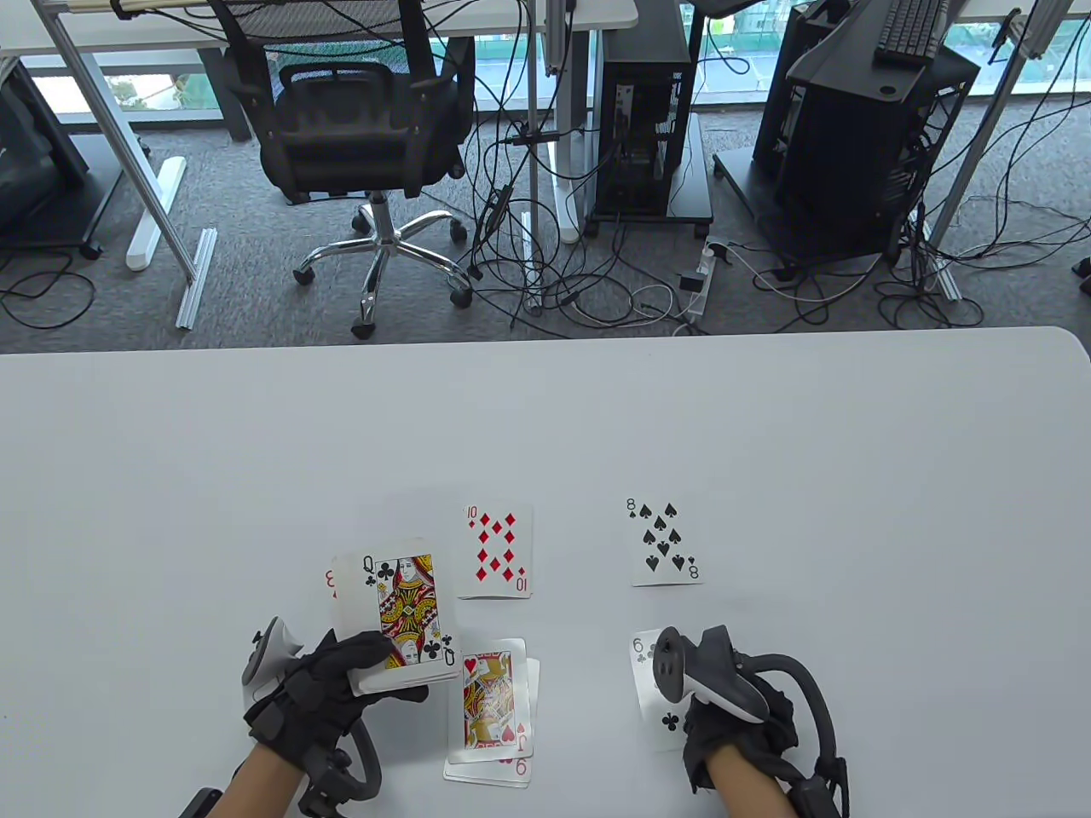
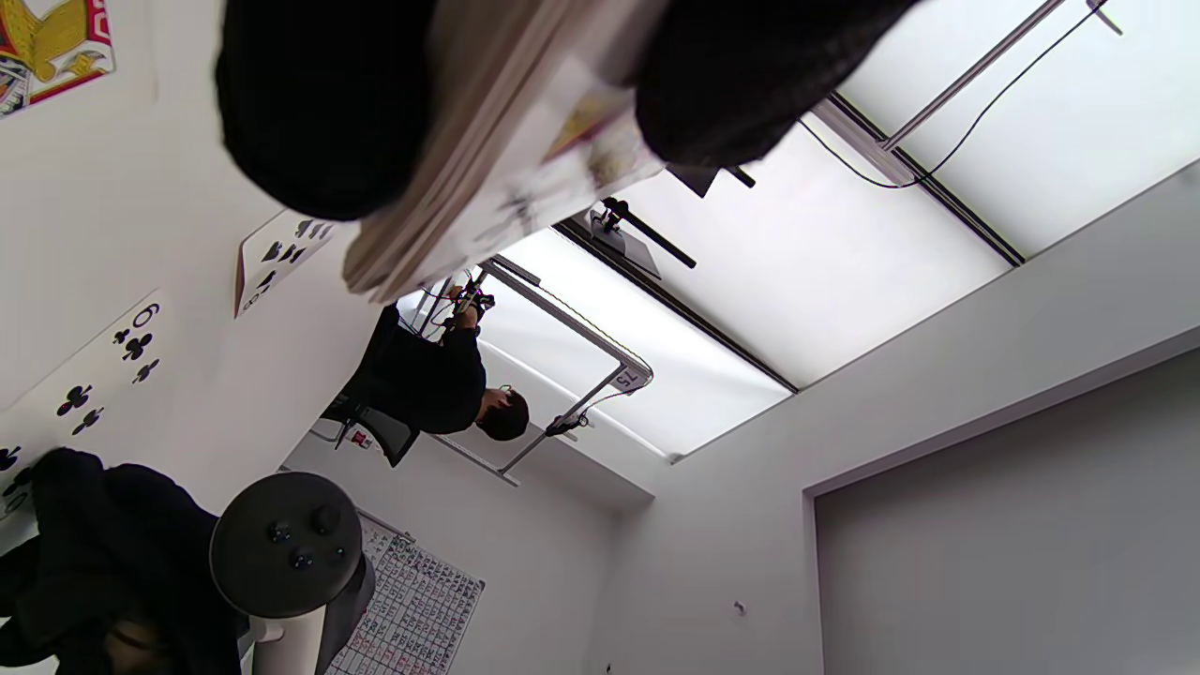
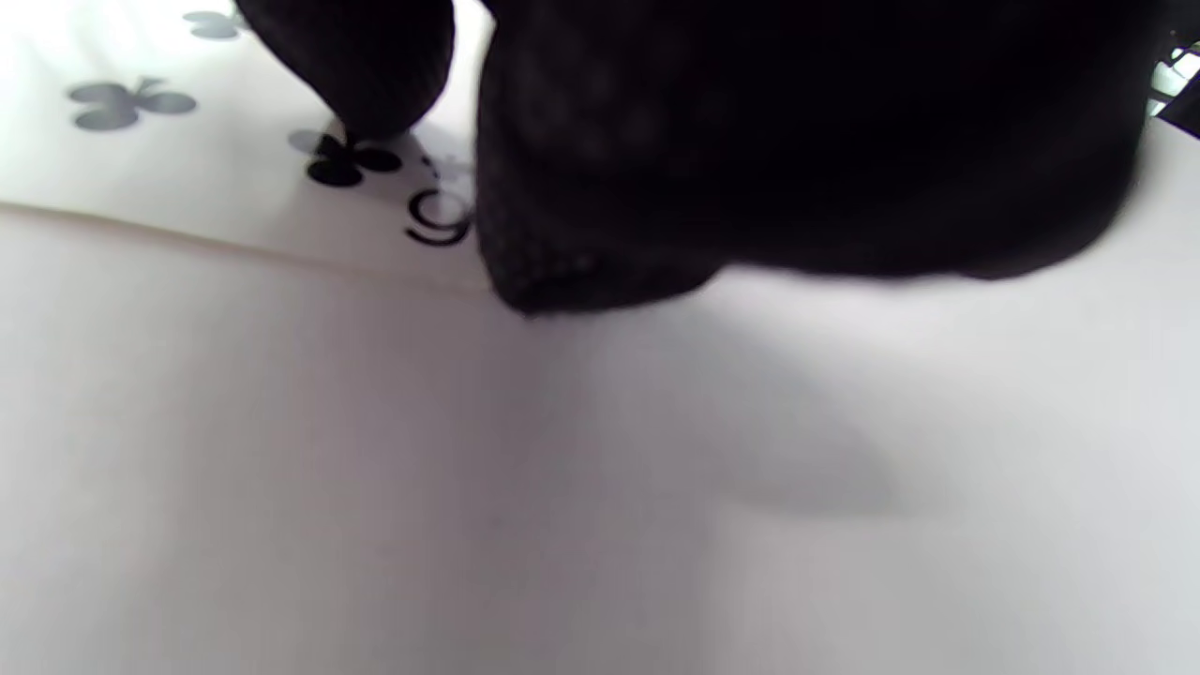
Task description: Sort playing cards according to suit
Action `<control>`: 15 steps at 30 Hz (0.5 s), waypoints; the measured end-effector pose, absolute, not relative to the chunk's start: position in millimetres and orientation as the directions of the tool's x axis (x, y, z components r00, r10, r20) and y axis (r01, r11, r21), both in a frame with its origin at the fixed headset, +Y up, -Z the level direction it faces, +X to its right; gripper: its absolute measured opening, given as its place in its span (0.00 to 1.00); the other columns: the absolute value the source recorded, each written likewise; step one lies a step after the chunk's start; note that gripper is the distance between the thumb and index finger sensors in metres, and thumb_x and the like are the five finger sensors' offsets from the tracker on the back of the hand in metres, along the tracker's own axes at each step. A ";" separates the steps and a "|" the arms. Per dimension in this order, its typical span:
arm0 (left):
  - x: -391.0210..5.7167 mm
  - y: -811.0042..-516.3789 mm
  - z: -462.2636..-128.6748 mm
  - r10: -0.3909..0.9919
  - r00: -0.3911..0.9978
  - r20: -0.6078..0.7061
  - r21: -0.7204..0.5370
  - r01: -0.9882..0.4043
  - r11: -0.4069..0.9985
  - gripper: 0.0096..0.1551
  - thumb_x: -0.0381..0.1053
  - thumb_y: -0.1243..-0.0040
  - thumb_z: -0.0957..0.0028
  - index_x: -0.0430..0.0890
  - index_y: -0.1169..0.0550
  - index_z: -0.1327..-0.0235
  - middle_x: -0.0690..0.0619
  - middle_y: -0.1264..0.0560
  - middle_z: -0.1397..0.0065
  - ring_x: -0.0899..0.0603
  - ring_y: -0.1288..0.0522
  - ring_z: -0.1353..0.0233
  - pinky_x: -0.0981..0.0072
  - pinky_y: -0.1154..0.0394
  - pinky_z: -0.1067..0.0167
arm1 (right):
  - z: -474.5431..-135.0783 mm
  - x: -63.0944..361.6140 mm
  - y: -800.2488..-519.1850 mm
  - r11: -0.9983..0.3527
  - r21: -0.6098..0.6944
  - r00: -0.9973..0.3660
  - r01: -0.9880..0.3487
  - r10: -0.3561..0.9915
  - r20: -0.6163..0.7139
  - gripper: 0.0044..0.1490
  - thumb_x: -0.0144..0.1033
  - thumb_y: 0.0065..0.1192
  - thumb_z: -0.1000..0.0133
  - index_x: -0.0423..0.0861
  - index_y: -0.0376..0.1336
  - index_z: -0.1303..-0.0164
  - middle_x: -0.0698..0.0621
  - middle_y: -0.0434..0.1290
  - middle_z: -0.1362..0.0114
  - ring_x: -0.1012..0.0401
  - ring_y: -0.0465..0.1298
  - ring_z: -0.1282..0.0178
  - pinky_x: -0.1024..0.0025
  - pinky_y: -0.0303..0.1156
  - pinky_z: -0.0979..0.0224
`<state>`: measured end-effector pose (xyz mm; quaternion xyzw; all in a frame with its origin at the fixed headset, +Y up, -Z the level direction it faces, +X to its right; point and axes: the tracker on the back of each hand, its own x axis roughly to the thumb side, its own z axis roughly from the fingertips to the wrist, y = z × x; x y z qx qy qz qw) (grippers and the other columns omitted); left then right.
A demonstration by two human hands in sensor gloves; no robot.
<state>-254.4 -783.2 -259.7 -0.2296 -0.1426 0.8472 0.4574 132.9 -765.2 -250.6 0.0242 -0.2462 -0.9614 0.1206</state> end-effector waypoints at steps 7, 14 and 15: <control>-252.8 -786.4 -259.5 0.838 -0.471 -0.275 -0.461 -0.701 -0.544 0.40 0.51 0.39 0.38 0.49 0.47 0.20 0.44 0.38 0.19 0.33 0.29 0.26 0.52 0.19 0.45 | -263.8 92.4 -711.5 -0.961 0.255 -0.988 -0.107 0.132 0.085 0.35 0.39 0.51 0.39 0.18 0.66 0.51 0.43 0.80 0.70 0.59 0.79 0.85 0.54 0.80 0.60; -250.3 -788.2 -258.8 0.845 -0.452 -0.287 -0.468 -0.703 -0.535 0.40 0.51 0.39 0.38 0.49 0.47 0.20 0.44 0.39 0.19 0.33 0.29 0.26 0.51 0.20 0.44 | -255.9 21.6 -695.9 -0.777 0.127 -0.694 -0.617 0.613 0.379 0.45 0.47 0.51 0.39 0.15 0.58 0.42 0.36 0.78 0.57 0.52 0.81 0.73 0.46 0.76 0.52; -249.5 -788.9 -258.8 0.845 -0.449 -0.291 -0.468 -0.703 -0.535 0.40 0.50 0.39 0.38 0.49 0.47 0.20 0.44 0.39 0.19 0.32 0.30 0.26 0.51 0.20 0.44 | -254.8 11.6 -697.5 -0.760 0.160 -0.665 -0.630 0.634 0.394 0.47 0.48 0.50 0.39 0.15 0.54 0.38 0.34 0.76 0.54 0.50 0.80 0.69 0.44 0.75 0.50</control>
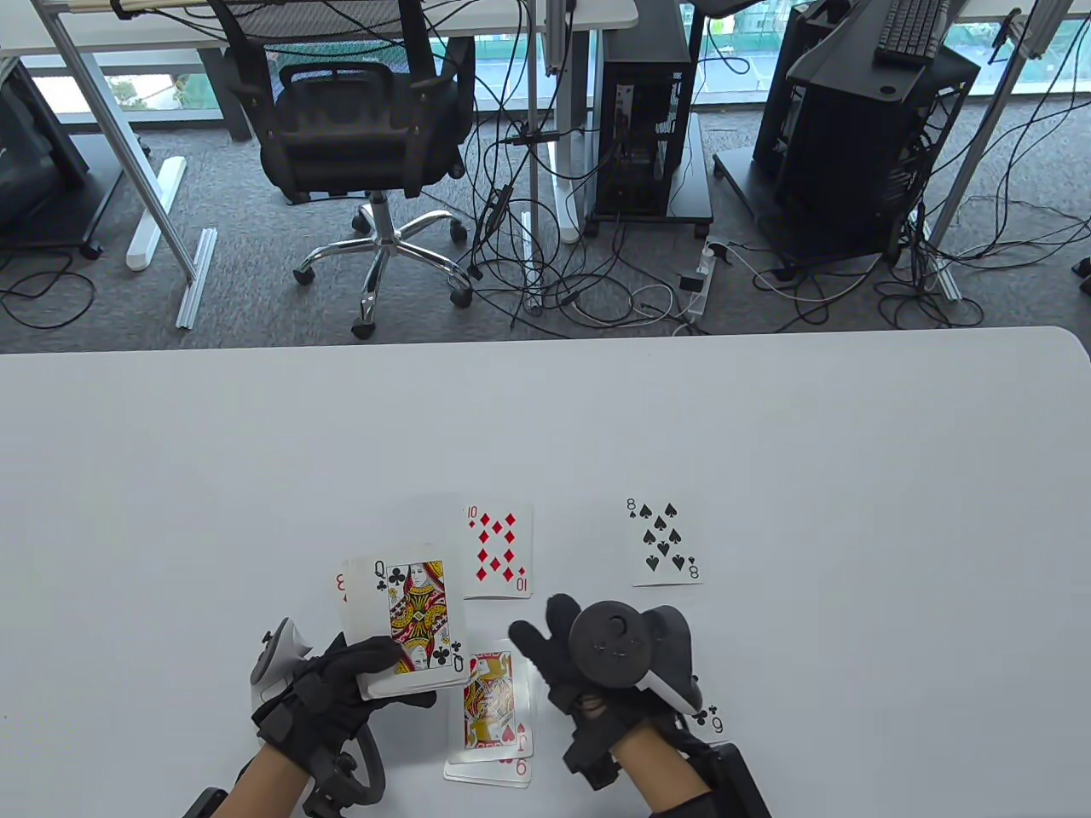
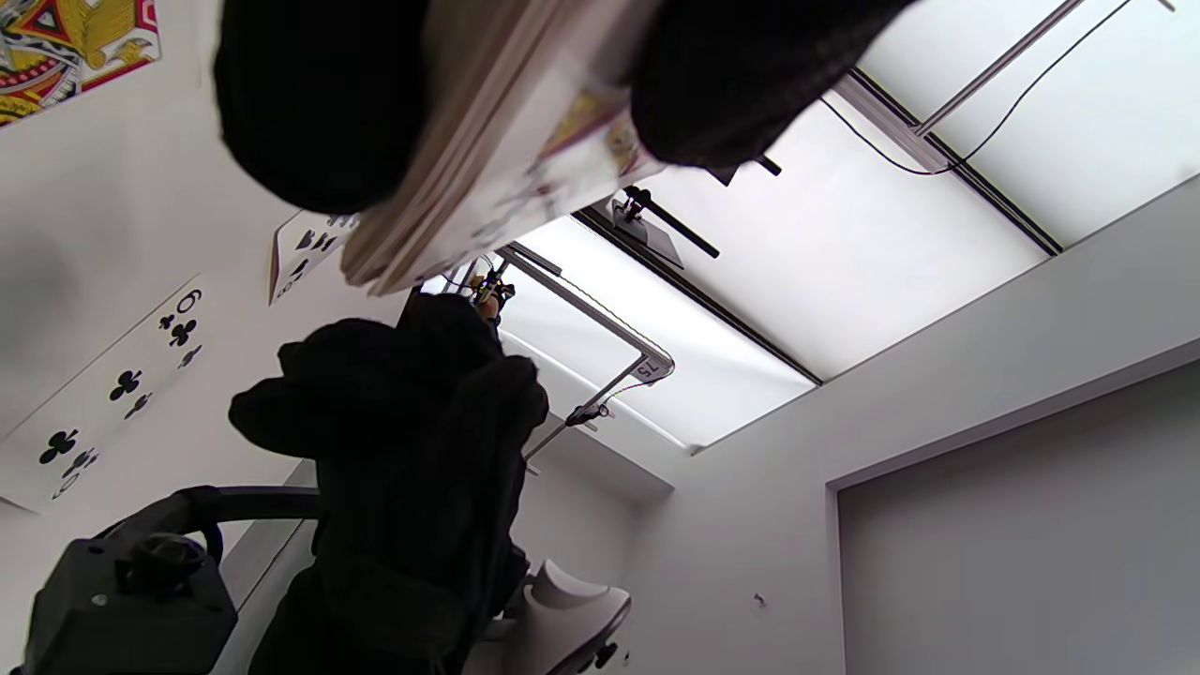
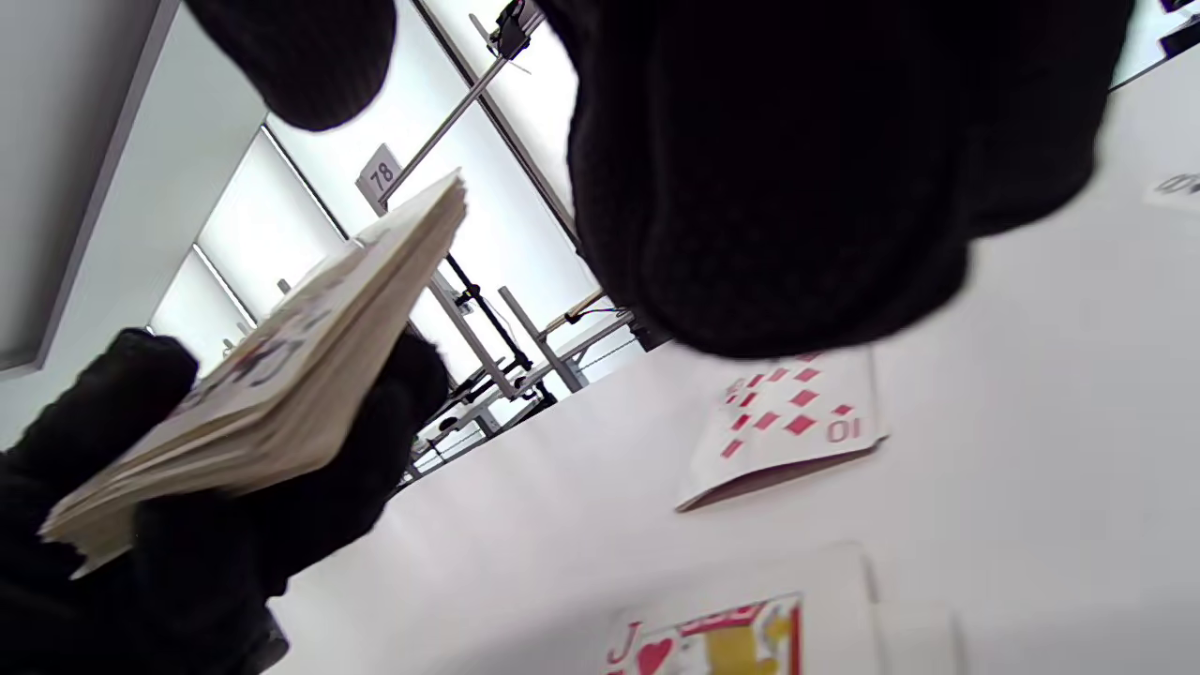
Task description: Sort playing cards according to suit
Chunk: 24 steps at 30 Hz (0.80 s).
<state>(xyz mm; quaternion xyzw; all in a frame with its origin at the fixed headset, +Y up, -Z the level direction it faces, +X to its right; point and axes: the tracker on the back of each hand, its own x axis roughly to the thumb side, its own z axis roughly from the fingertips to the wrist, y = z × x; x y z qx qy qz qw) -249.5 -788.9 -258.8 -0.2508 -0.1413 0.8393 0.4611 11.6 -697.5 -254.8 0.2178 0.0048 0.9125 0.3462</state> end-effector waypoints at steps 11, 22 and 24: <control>-247.5 -790.2 -259.5 0.846 -0.443 -0.297 -0.481 -0.696 -0.533 0.40 0.50 0.38 0.39 0.50 0.47 0.20 0.44 0.39 0.18 0.32 0.30 0.25 0.50 0.20 0.44 | -259.5 -37.6 -721.4 -0.709 0.191 -0.606 -0.679 0.688 0.398 0.53 0.56 0.53 0.43 0.19 0.47 0.38 0.36 0.72 0.48 0.52 0.79 0.62 0.43 0.73 0.45; -245.5 -788.9 -260.3 0.835 -0.475 -0.278 -0.500 -0.670 -0.549 0.40 0.50 0.38 0.39 0.50 0.46 0.20 0.45 0.38 0.19 0.33 0.29 0.26 0.51 0.20 0.44 | -267.2 -4.1 -722.5 -0.576 0.108 -0.523 -0.811 0.794 0.309 0.33 0.40 0.57 0.43 0.24 0.59 0.45 0.45 0.78 0.60 0.60 0.81 0.75 0.52 0.79 0.52; -244.9 -788.7 -260.4 0.828 -0.487 -0.280 -0.500 -0.662 -0.558 0.39 0.51 0.39 0.38 0.50 0.46 0.20 0.45 0.38 0.19 0.33 0.29 0.26 0.51 0.20 0.44 | -268.9 9.2 -721.4 -0.550 0.101 -0.503 -0.829 0.813 0.292 0.30 0.36 0.56 0.43 0.24 0.60 0.46 0.45 0.78 0.61 0.60 0.81 0.76 0.53 0.79 0.53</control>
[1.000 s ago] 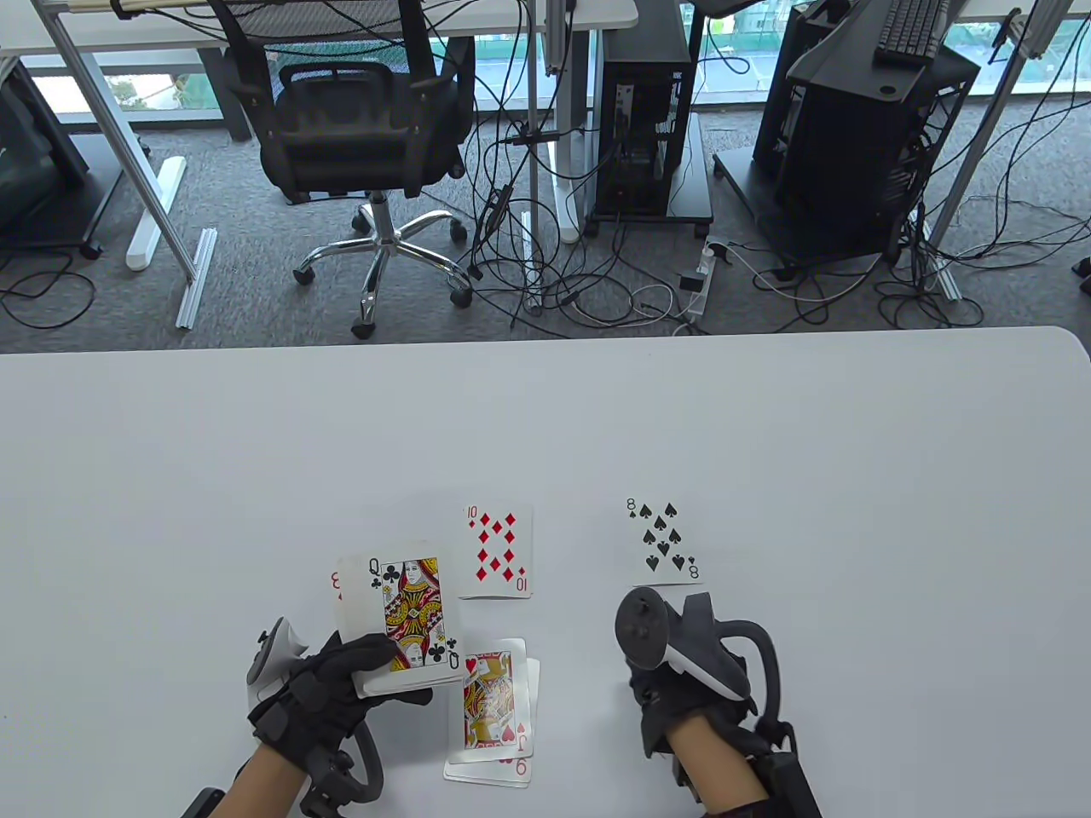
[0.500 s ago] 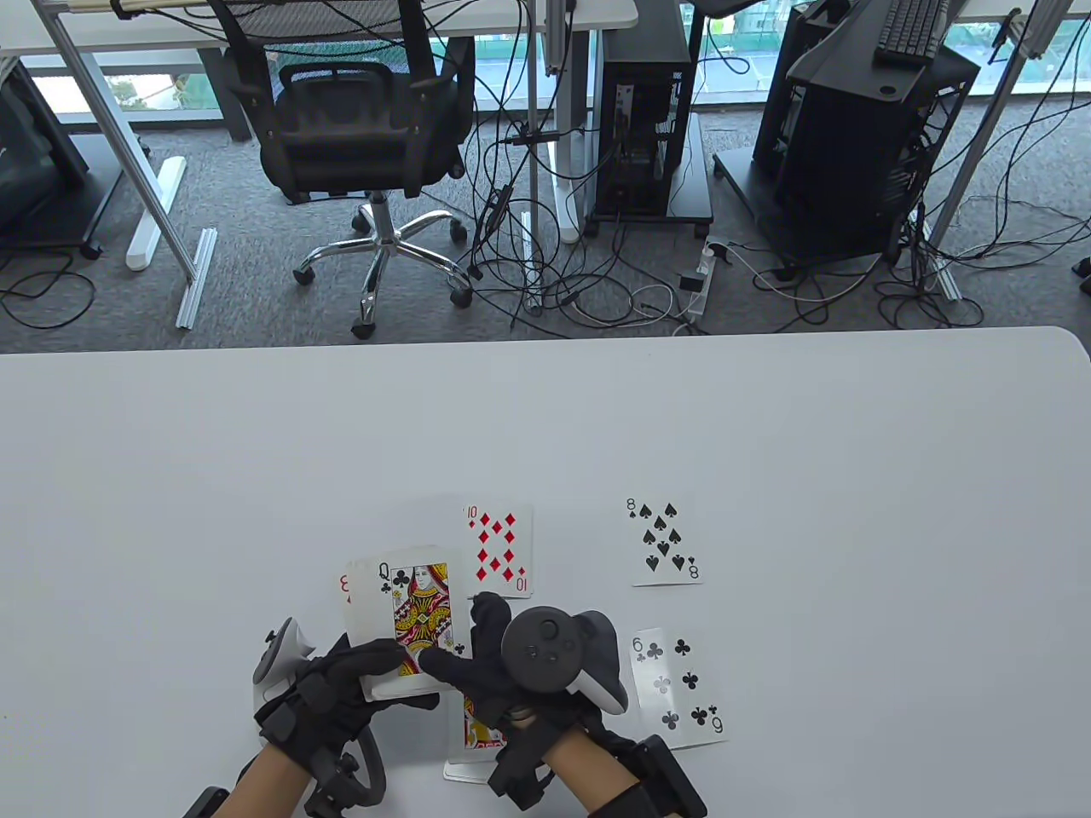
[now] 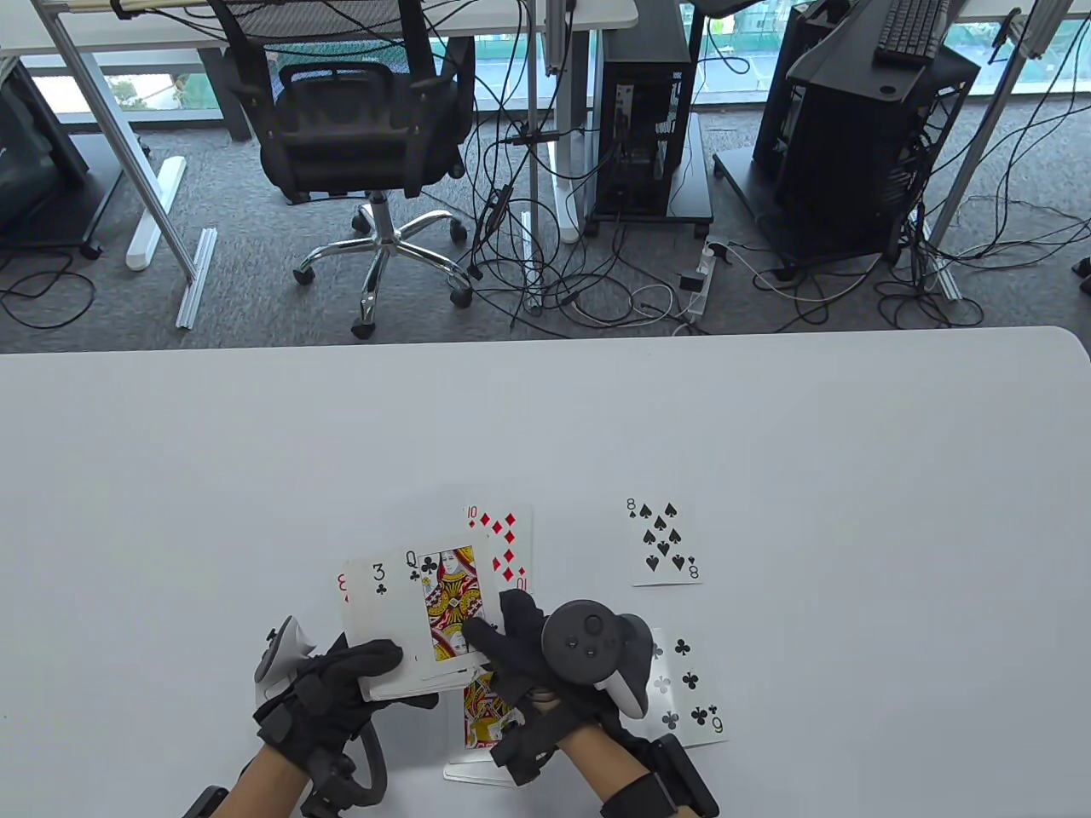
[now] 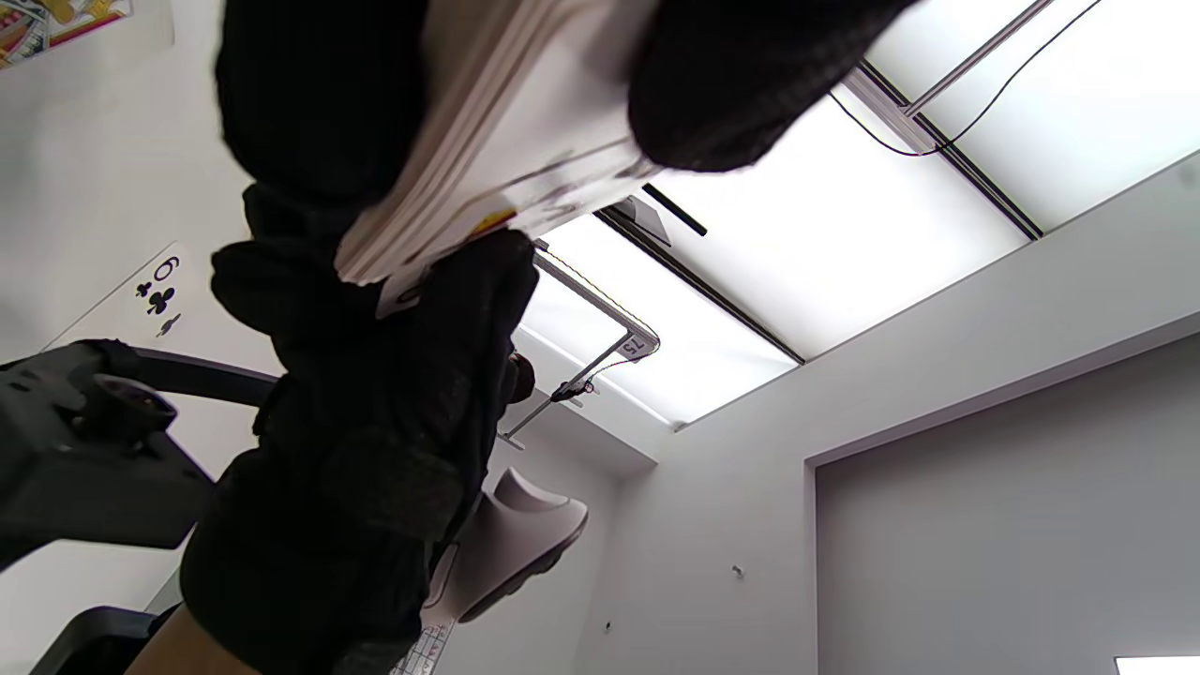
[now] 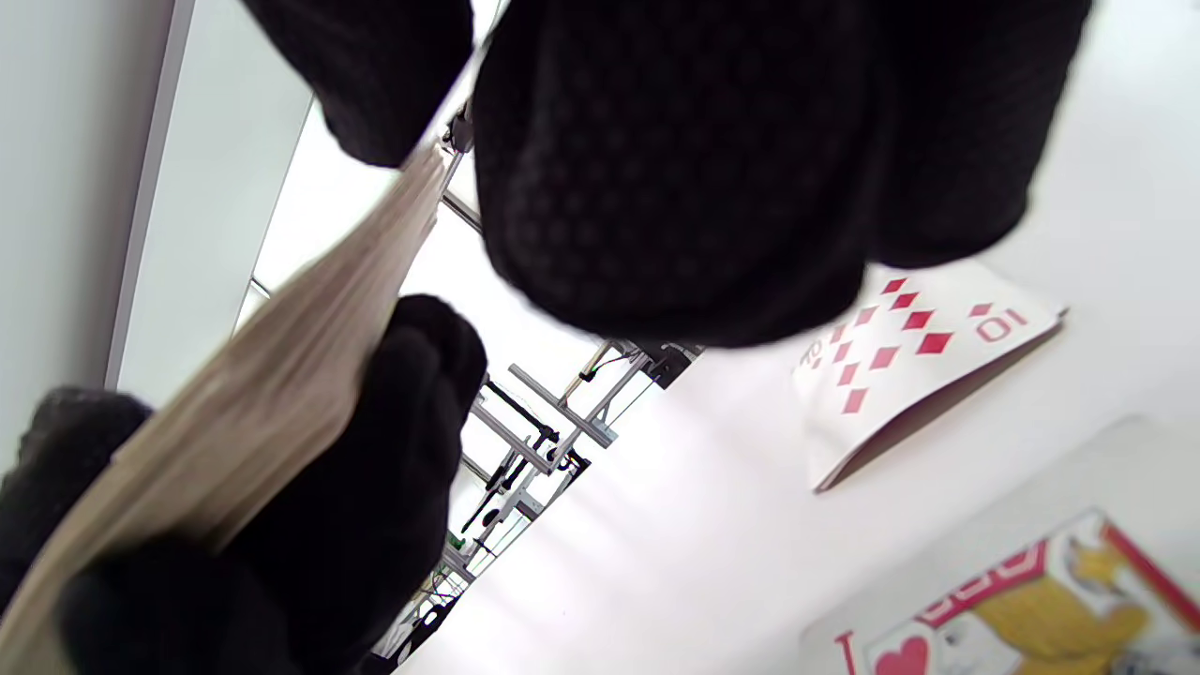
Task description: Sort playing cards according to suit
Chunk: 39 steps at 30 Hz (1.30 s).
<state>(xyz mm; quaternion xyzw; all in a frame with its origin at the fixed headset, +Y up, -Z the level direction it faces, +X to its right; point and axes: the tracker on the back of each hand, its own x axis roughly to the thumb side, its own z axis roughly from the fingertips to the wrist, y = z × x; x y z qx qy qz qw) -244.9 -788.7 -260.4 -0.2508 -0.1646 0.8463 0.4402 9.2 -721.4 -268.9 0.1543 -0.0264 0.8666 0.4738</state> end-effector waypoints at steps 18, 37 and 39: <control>-246.2 -788.7 -259.1 0.818 -0.494 -0.296 -0.466 -0.672 -0.575 0.39 0.51 0.39 0.38 0.50 0.46 0.20 0.45 0.38 0.19 0.33 0.29 0.26 0.52 0.19 0.44 | -253.1 156.6 -739.5 -0.858 0.207 -0.881 -0.470 0.471 -0.047 0.26 0.29 0.57 0.43 0.21 0.64 0.51 0.43 0.80 0.69 0.59 0.79 0.84 0.53 0.79 0.60; -246.5 -789.0 -258.3 0.818 -0.483 -0.311 -0.454 -0.681 -0.575 0.39 0.50 0.39 0.38 0.50 0.46 0.20 0.44 0.38 0.19 0.33 0.29 0.26 0.52 0.20 0.44 | -260.0 126.3 -762.7 -0.850 0.478 -0.965 0.221 -0.261 -0.018 0.38 0.42 0.50 0.39 0.18 0.62 0.45 0.37 0.79 0.62 0.52 0.80 0.78 0.46 0.77 0.55; -246.8 -788.5 -258.5 0.820 -0.482 -0.309 -0.456 -0.681 -0.573 0.39 0.50 0.39 0.38 0.49 0.46 0.20 0.45 0.38 0.19 0.33 0.29 0.26 0.52 0.20 0.44 | -263.5 117.6 -751.7 -0.870 0.461 -0.978 0.175 -0.206 -0.017 0.38 0.42 0.50 0.39 0.18 0.61 0.44 0.37 0.79 0.61 0.52 0.80 0.77 0.46 0.76 0.54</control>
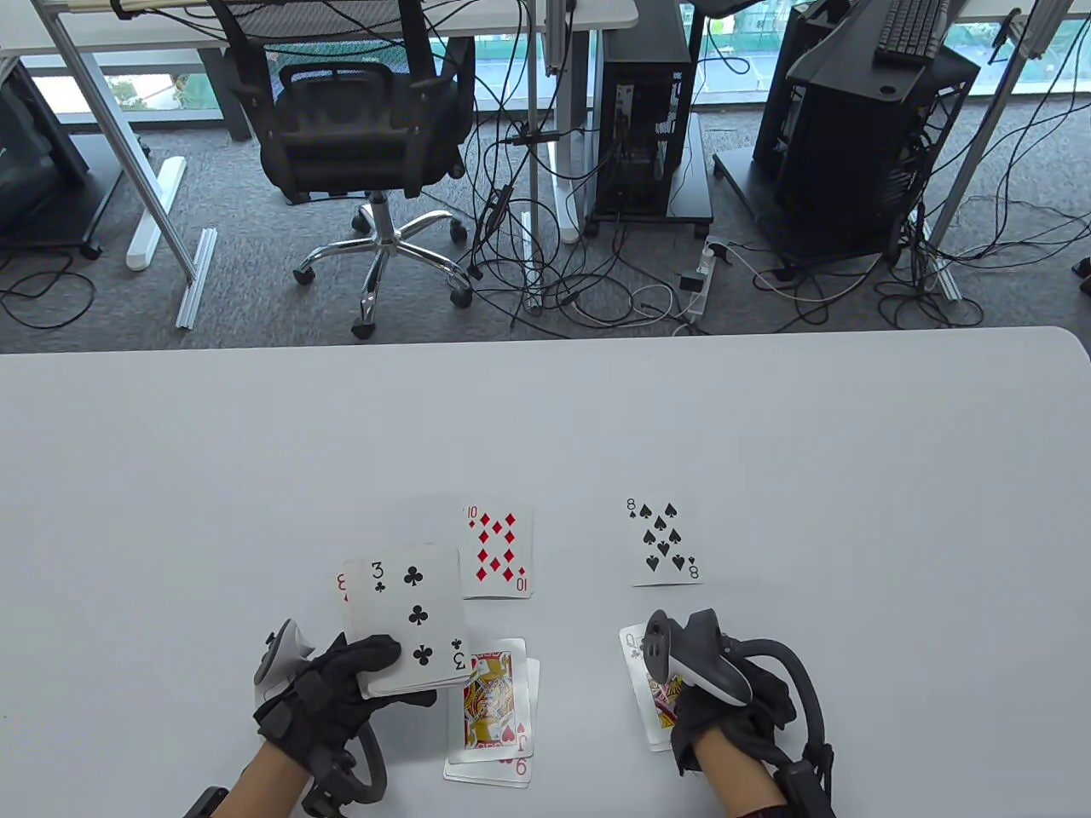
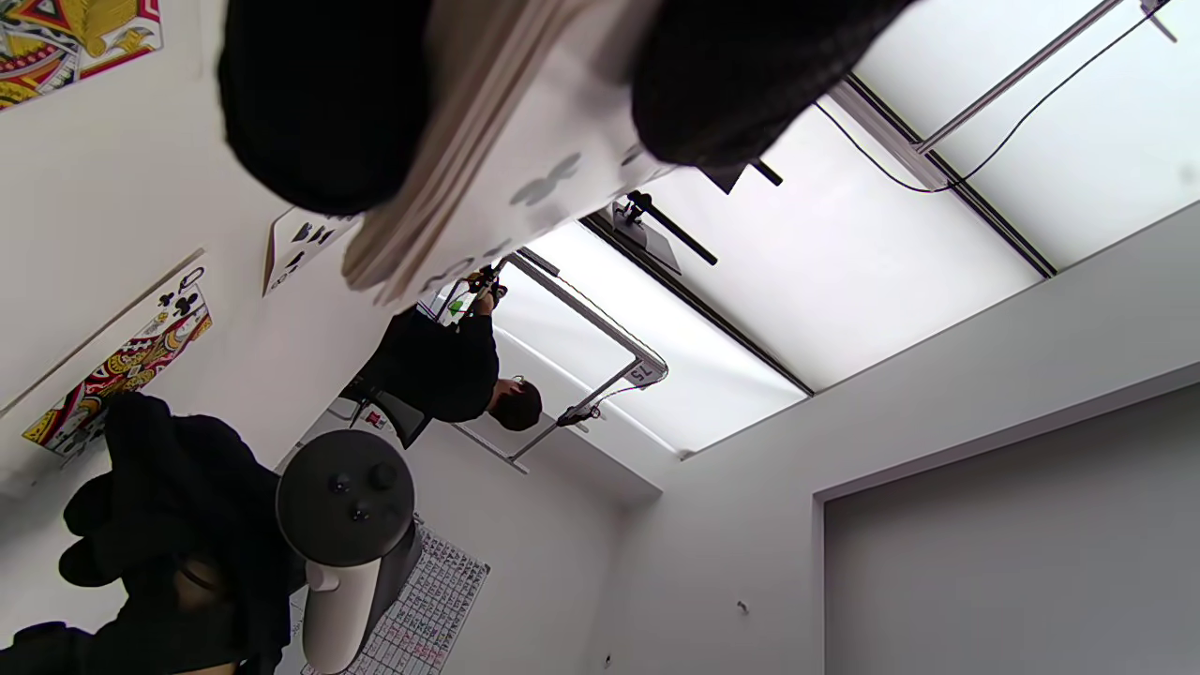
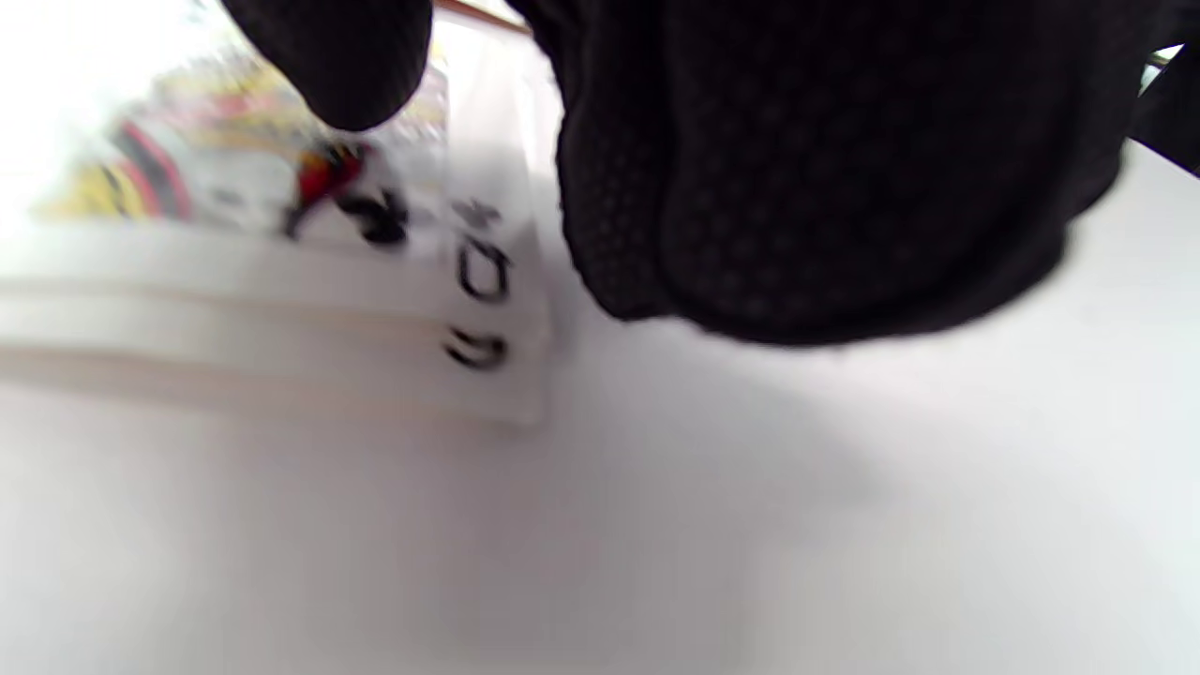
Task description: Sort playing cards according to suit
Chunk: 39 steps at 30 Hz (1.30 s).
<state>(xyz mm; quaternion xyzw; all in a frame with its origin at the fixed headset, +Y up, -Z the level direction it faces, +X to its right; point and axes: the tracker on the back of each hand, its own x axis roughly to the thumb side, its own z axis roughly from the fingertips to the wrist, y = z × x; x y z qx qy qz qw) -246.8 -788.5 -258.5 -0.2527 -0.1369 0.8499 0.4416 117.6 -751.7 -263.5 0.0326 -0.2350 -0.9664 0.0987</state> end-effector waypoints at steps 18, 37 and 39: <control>-245.7 -790.0 -258.8 0.830 -0.461 -0.315 -0.462 -0.689 -0.558 0.39 0.50 0.39 0.38 0.50 0.46 0.20 0.45 0.38 0.19 0.33 0.29 0.26 0.51 0.20 0.44 | -267.0 -25.0 -710.4 -0.709 0.293 -0.597 -0.641 0.701 0.389 0.55 0.52 0.52 0.41 0.14 0.46 0.34 0.28 0.71 0.45 0.44 0.78 0.60 0.38 0.71 0.45; -241.7 -789.5 -258.9 0.830 -0.465 -0.309 -0.495 -0.666 -0.558 0.39 0.50 0.39 0.38 0.49 0.45 0.21 0.45 0.37 0.19 0.34 0.28 0.26 0.51 0.19 0.44 | -279.4 16.3 -721.0 -0.505 0.227 -0.473 -0.833 0.862 0.183 0.30 0.33 0.59 0.45 0.23 0.62 0.47 0.43 0.79 0.61 0.57 0.81 0.76 0.49 0.78 0.53; -241.4 -789.2 -258.7 0.824 -0.473 -0.311 -0.493 -0.661 -0.565 0.39 0.50 0.39 0.38 0.49 0.45 0.21 0.45 0.37 0.19 0.34 0.28 0.26 0.52 0.19 0.45 | -279.8 29.5 -719.0 -0.482 0.214 -0.449 -0.850 0.874 0.184 0.28 0.30 0.57 0.45 0.22 0.62 0.47 0.43 0.79 0.62 0.57 0.81 0.76 0.49 0.78 0.53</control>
